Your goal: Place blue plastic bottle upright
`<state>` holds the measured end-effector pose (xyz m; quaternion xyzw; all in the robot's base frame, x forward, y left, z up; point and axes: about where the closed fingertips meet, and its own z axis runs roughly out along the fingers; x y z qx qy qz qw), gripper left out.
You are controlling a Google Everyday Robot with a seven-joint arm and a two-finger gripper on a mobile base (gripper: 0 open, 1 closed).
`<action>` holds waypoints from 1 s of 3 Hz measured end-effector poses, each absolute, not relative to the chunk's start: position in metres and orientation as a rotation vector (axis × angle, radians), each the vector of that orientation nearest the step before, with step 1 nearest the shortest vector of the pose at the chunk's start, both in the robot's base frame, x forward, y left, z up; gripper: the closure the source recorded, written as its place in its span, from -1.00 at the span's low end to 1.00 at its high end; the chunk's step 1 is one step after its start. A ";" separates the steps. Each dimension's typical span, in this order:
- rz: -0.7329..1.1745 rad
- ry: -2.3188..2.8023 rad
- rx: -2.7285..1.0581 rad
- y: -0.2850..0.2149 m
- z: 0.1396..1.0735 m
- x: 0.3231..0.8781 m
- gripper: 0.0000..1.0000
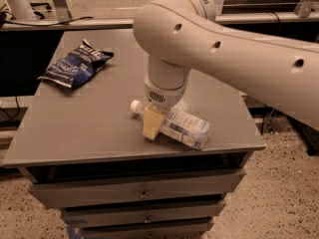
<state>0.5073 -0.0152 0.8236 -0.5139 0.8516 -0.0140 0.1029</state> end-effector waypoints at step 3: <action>0.078 2.366 -1.366 -0.023 0.900 0.534 1.00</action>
Offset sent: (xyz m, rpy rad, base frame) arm 0.0282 -0.0068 0.0755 0.1391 -0.1172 -0.0356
